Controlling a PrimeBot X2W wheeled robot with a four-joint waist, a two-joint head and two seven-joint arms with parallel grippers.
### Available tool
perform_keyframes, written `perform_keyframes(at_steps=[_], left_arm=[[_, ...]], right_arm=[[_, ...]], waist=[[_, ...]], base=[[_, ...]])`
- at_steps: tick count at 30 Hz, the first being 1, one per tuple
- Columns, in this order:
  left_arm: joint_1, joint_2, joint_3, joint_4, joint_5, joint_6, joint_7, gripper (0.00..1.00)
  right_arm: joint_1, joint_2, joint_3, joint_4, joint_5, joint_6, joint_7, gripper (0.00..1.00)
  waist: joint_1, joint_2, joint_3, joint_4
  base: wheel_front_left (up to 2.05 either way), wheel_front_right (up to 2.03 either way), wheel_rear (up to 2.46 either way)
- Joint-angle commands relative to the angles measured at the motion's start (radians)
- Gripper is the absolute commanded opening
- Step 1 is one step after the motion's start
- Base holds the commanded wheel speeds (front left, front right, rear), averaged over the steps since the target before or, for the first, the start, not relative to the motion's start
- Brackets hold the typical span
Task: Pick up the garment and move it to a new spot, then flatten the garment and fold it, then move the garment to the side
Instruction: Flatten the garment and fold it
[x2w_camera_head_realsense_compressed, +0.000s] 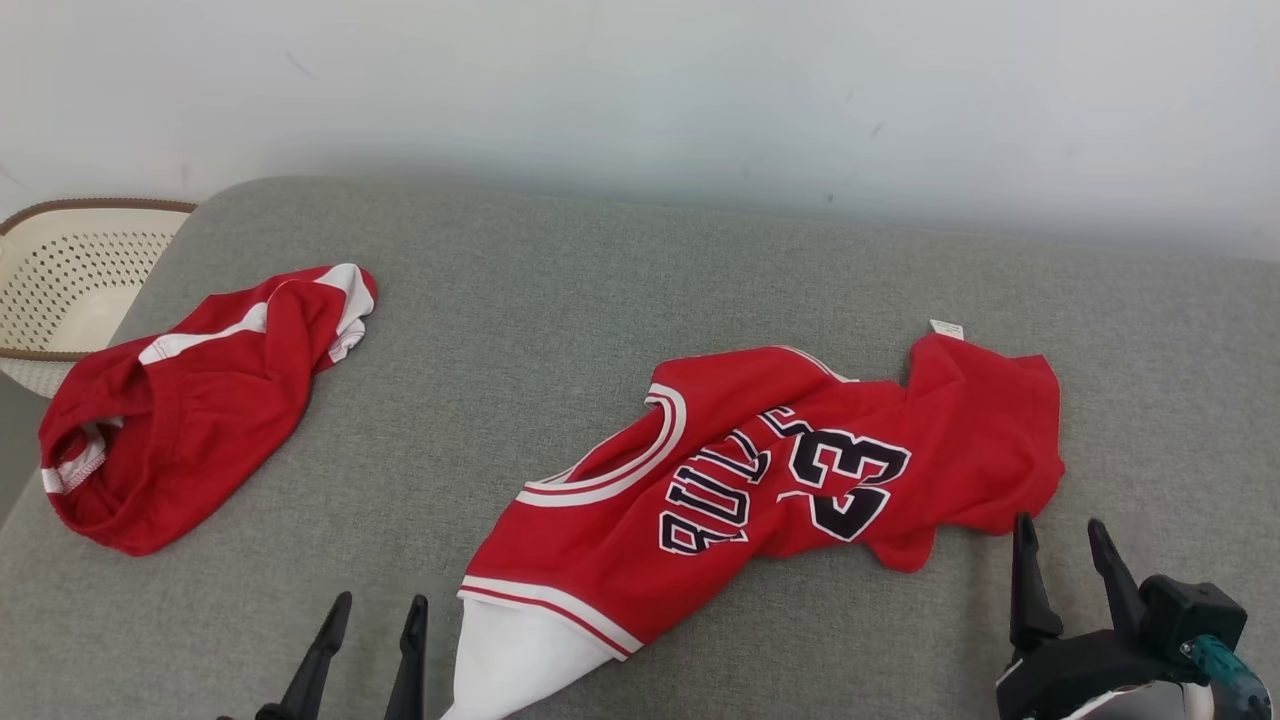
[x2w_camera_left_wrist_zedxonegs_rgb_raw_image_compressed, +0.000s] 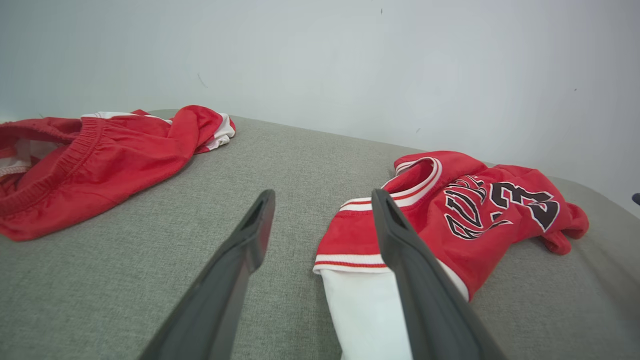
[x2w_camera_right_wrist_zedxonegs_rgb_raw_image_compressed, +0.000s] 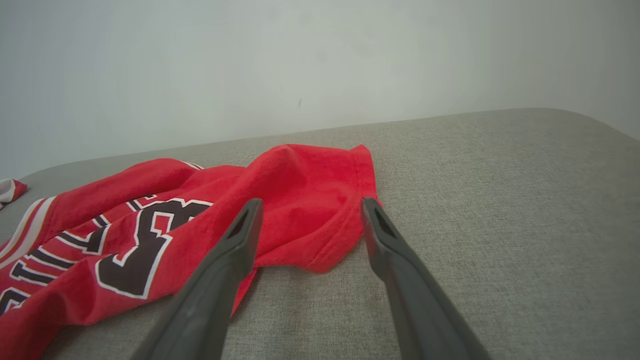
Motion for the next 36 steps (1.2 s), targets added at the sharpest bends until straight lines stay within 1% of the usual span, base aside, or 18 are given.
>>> perform_keyframes(at_steps=[1, 3, 5, 10, 16, 24, 25, 26, 27, 31, 34, 36], left_arm=[[-0.001, -0.003, 0.005, -0.004, 0.006, 0.003, -0.006, 1.00], [-0.006, -0.008, 0.019, -0.010, 0.009, 0.003, -0.006, 1.00], [-0.010, -0.013, 0.027, -0.015, 0.015, 0.002, -0.006, 1.00], [-0.020, -0.020, 0.041, -0.014, 0.018, -0.005, -0.007, 1.00], [-0.031, -0.026, 0.038, 0.000, 0.014, -0.012, -0.007, 1.00], [-0.038, -0.028, 0.041, 0.009, 0.009, -0.019, -0.007, 1.00], [-0.039, -0.028, 0.039, 0.010, 0.008, -0.019, -0.007, 1.00], [-0.041, -0.028, 0.038, 0.010, 0.007, -0.018, -0.007, 1.00], [-0.043, -0.028, 0.036, 0.010, 0.005, -0.017, -0.007, 1.00], [-0.049, -0.028, 0.029, 0.016, 0.000, -0.014, -0.007, 1.00], [-0.048, -0.028, 0.028, 0.020, -0.002, -0.010, -0.007, 1.00], [-0.038, -0.028, 0.032, 0.022, -0.002, -0.006, -0.007, 1.00]], right_arm=[[0.012, -0.004, -0.003, 0.006, 0.000, -0.001, 0.005, 1.00], [0.003, -0.021, -0.016, 0.038, -0.010, -0.001, 0.032, 1.00], [-0.021, -0.024, -0.027, 0.076, 0.006, -0.001, 0.055, 1.00], [-0.097, -0.056, -0.044, 0.188, 0.020, -0.001, 0.100, 1.00], [-0.200, -0.086, -0.049, 0.336, 0.041, -0.001, 0.101, 1.00], [-0.297, -0.100, -0.025, 0.523, 0.084, -0.001, 0.076, 1.00], [-0.309, -0.101, -0.021, 0.543, 0.089, -0.001, 0.071, 0.40], [-0.319, -0.104, -0.015, 0.563, 0.090, -0.001, 0.068, 0.11], [-0.330, -0.106, -0.009, 0.581, 0.093, -0.001, 0.062, 0.00], [-0.385, -0.115, 0.017, 0.645, 0.117, -0.001, 0.017, 0.00], [-0.403, -0.124, 0.031, 0.658, 0.130, -0.001, -0.013, 0.00], [-0.405, -0.120, 0.042, 0.646, 0.147, -0.001, -0.028, 0.00]], waist=[[-0.0001, 0.0000, 0.000, 0.000], [-0.0001, 0.0000, -0.001, 0.000], [-0.0001, 0.0000, 0.001, 0.000], [-0.0001, 0.0000, 0.012, 0.004], [-0.0001, 0.0000, 0.029, 0.025], [-0.0001, 0.0000, 0.037, 0.051], [-0.0001, 0.0000, 0.038, 0.053], [-0.0001, 0.0000, 0.039, 0.054], [-0.0001, 0.0000, 0.042, 0.056], [-0.0001, 0.0000, 0.051, 0.062], [-0.0001, 0.0000, 0.050, 0.061], [-0.0001, 0.0000, 0.041, 0.053]], base=[[0.00, 0.00, 0.00], [0.00, 0.00, 0.00], [0.00, 0.00, 0.00], [0.00, 0.00, 0.00], [0.00, 0.00, 0.00], [0.00, 0.00, 0.00], [0.00, 0.00, 0.00], [0.00, 0.00, 0.00], [0.00, 0.00, 0.00], [0.00, 0.00, 0.00], [0.00, 0.00, 0.00], [0.00, 0.00, 0.00]])
